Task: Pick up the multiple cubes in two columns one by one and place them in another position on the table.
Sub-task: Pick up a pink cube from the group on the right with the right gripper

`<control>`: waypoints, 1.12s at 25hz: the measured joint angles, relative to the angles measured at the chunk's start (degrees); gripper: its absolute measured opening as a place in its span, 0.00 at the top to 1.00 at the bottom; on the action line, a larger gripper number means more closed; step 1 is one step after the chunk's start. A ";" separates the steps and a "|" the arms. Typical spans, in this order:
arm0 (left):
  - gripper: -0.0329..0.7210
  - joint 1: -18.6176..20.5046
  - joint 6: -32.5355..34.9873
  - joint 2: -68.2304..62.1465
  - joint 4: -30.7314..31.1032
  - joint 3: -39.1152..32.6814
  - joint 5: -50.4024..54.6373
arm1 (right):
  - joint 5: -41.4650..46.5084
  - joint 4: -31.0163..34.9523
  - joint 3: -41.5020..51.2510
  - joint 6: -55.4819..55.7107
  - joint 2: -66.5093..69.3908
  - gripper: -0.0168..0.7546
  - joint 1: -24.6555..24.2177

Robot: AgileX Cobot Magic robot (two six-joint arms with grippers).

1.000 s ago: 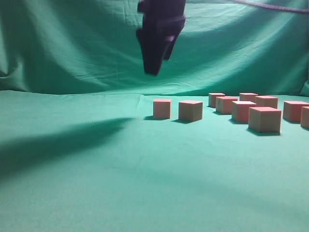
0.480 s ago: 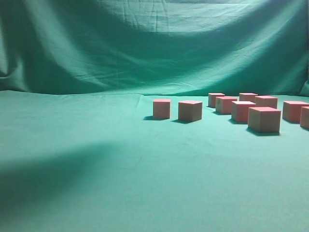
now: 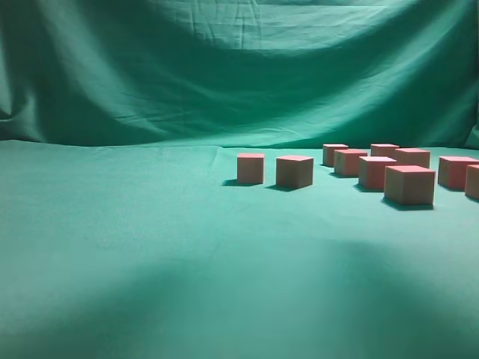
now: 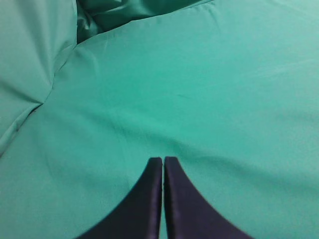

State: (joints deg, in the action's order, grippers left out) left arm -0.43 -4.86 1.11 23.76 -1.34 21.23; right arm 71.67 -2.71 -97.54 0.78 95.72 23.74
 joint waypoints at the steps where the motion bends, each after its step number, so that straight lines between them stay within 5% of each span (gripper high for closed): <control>1: 0.96 0.00 0.00 0.00 0.00 0.00 0.00 | 0.00 0.61 2.78 0.01 -0.40 0.24 -1.30; 6: 0.96 0.00 0.00 0.00 0.00 0.00 0.00 | -1.15 1.87 17.21 0.13 -0.44 0.24 -4.41; 11: 0.96 0.00 0.00 0.00 0.00 0.00 0.00 | -13.55 4.95 27.79 0.90 0.44 0.24 -4.43; 24: 0.96 0.00 0.00 0.00 0.00 0.00 0.00 | -26.65 9.58 30.38 -0.65 10.45 0.24 -4.43; 28: 0.96 0.00 0.00 0.00 0.00 0.00 0.00 | -27.24 9.71 30.42 -1.77 11.78 0.43 -4.43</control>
State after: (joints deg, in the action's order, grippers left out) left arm -0.43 -4.86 1.11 23.76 -1.34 21.23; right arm 44.43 7.00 -67.12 -0.99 107.50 19.31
